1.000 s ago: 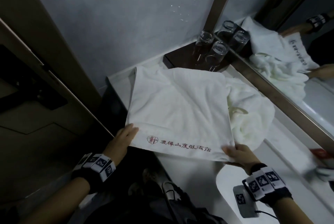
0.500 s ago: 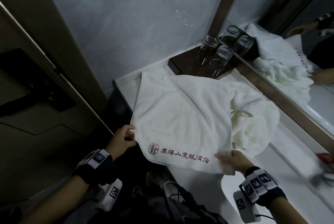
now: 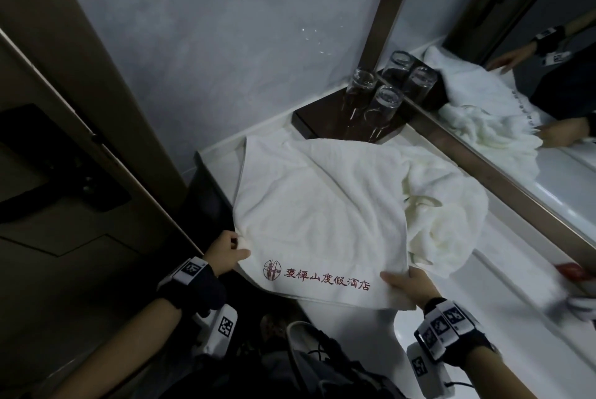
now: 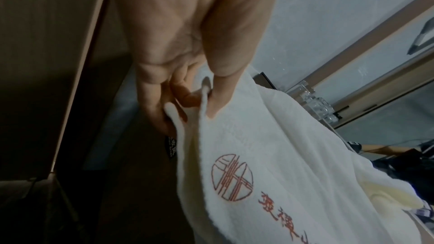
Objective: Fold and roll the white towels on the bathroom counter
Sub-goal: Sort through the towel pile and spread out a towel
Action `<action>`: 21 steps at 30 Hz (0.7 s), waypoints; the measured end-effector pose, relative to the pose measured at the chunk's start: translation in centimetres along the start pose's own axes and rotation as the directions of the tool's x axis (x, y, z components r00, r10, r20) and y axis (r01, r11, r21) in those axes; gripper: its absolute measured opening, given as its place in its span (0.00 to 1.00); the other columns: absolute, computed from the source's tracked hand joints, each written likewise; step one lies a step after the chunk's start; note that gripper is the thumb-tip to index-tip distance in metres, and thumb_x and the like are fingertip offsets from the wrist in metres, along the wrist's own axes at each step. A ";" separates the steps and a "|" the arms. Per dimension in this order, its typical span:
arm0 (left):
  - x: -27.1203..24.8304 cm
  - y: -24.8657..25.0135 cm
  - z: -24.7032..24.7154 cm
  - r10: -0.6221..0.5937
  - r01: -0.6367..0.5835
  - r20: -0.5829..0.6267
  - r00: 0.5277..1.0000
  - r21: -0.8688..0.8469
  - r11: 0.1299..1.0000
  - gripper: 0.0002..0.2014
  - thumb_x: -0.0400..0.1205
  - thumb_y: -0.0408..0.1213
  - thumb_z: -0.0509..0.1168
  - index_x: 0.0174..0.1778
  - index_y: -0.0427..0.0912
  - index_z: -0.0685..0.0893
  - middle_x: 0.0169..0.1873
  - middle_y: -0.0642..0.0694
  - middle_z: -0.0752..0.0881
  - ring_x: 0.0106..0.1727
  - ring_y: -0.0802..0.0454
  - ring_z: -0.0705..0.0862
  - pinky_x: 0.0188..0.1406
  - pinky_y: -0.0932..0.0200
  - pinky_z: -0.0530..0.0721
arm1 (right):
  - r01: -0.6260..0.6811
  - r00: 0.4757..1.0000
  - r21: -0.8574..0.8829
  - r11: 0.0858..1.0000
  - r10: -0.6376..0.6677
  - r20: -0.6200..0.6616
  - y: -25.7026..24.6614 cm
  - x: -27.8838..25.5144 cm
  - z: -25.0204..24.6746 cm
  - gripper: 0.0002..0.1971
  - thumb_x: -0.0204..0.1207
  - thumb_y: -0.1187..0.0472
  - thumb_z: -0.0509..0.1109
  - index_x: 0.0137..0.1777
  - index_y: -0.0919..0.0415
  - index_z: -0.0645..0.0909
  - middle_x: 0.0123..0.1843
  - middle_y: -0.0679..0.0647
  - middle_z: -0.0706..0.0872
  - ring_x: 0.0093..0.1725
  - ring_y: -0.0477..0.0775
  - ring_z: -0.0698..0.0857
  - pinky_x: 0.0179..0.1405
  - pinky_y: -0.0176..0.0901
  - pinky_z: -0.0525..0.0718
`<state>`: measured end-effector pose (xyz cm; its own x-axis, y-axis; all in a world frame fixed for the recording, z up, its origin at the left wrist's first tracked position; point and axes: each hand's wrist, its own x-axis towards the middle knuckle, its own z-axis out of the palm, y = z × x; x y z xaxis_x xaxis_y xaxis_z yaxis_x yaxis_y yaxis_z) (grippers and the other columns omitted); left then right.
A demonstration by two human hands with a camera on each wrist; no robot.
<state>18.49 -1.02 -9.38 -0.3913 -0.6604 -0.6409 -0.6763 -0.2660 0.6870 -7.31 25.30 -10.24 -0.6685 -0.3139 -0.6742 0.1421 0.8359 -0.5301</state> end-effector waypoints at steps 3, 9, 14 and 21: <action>-0.1 -0.1 -0.2 0.015 -0.015 -0.010 1.000 0.053 0.998 0.23 0.76 0.23 0.65 0.68 0.28 0.69 0.62 0.28 0.78 0.63 0.35 0.78 0.65 0.44 0.77 | 0.013 1.000 -0.035 0.999 -0.014 -0.007 0.1 -0.5 -0.4 0.19 0.72 0.58 0.75 0.57 0.70 0.82 0.57 0.66 0.86 0.55 0.63 0.84 0.58 0.54 0.82; -0.5 -2.1 -1.6 -0.045 0.050 -0.040 0.998 0.118 0.992 0.29 0.74 0.20 0.64 0.72 0.29 0.66 0.61 0.27 0.78 0.63 0.34 0.77 0.61 0.48 0.75 | 0.048 0.999 -0.194 0.980 -0.046 0.014 0.7 -1.1 -1.0 0.21 0.71 0.52 0.76 0.57 0.67 0.82 0.57 0.61 0.86 0.51 0.58 0.82 0.48 0.43 0.77; -0.9 -2.8 -1.6 -0.046 0.051 -0.044 0.998 0.108 0.993 0.27 0.75 0.18 0.61 0.71 0.30 0.67 0.61 0.28 0.79 0.62 0.34 0.77 0.58 0.50 0.75 | 0.021 0.993 -0.144 0.989 -0.004 0.115 0.7 -1.8 -0.9 0.25 0.66 0.55 0.80 0.59 0.68 0.81 0.56 0.61 0.87 0.55 0.61 0.85 0.55 0.52 0.85; -0.8 -3.4 -3.5 -0.153 0.153 0.014 0.988 -0.047 0.987 0.19 0.73 0.15 0.55 0.60 0.21 0.76 0.52 0.29 0.81 0.53 0.37 0.79 0.51 0.52 0.75 | 0.063 0.962 -0.160 0.985 -0.017 0.272 -0.3 -2.2 -0.4 0.24 0.64 0.50 0.80 0.56 0.65 0.84 0.50 0.57 0.89 0.49 0.56 0.88 0.43 0.45 0.88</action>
<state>23.30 -2.07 -10.02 -0.2918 -0.6022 -0.7431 -0.6979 -0.3972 0.5959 -6.13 25.94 -8.40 -0.4472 -0.4387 -0.7795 -0.0187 0.8758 -0.4823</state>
